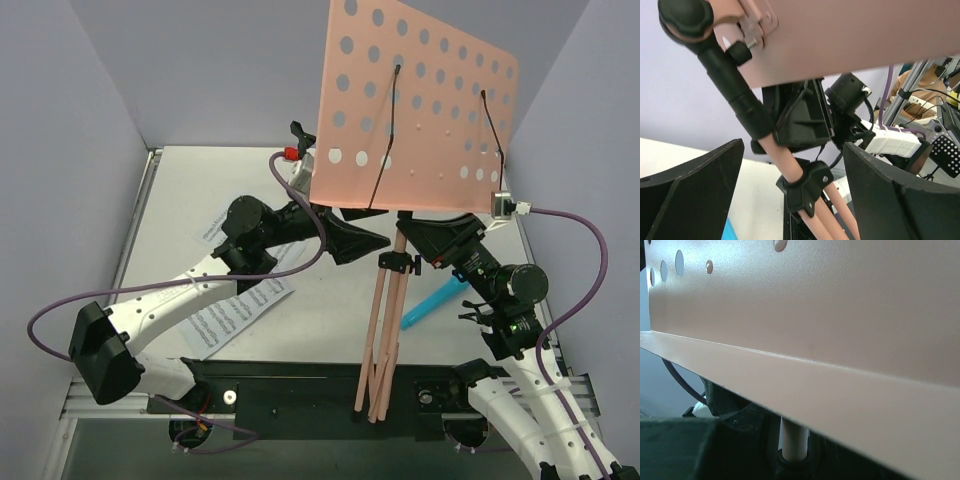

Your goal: Set up the instrument practice props

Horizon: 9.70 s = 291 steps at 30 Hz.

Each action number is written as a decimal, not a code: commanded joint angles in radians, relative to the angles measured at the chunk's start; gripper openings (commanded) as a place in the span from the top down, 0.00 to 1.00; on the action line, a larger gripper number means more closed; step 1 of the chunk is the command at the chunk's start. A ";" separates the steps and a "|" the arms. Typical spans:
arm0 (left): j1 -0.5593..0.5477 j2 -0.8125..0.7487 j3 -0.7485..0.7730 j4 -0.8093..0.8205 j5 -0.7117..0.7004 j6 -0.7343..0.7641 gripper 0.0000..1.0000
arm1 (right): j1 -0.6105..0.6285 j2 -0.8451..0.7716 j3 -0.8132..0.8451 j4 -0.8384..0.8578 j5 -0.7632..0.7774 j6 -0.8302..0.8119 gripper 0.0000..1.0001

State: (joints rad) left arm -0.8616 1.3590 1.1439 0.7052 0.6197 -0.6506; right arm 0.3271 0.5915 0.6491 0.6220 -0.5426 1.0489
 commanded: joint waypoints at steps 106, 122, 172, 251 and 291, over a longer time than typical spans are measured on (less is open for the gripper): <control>-0.008 -0.201 0.237 -0.184 -0.660 0.468 1.00 | 0.261 0.086 0.205 -0.745 0.524 -0.777 0.55; 0.035 -0.239 0.240 -0.239 -0.620 0.398 1.00 | 0.576 0.149 0.044 -0.386 0.504 -0.914 0.40; 0.035 -0.242 0.151 -0.121 -0.370 0.676 1.00 | 0.601 0.203 0.072 -0.619 0.625 -0.865 1.00; 0.369 0.582 1.018 0.114 0.469 0.359 0.87 | 0.668 0.490 0.011 -0.711 0.707 -0.670 1.00; 0.342 0.032 -0.027 0.201 0.177 0.388 0.12 | 0.711 0.185 -0.112 -0.699 0.768 -0.610 0.30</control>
State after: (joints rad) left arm -0.5217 1.4788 1.1633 0.8791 0.8436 -0.2977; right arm 1.0359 0.8639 0.5056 -0.0139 0.2295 0.4637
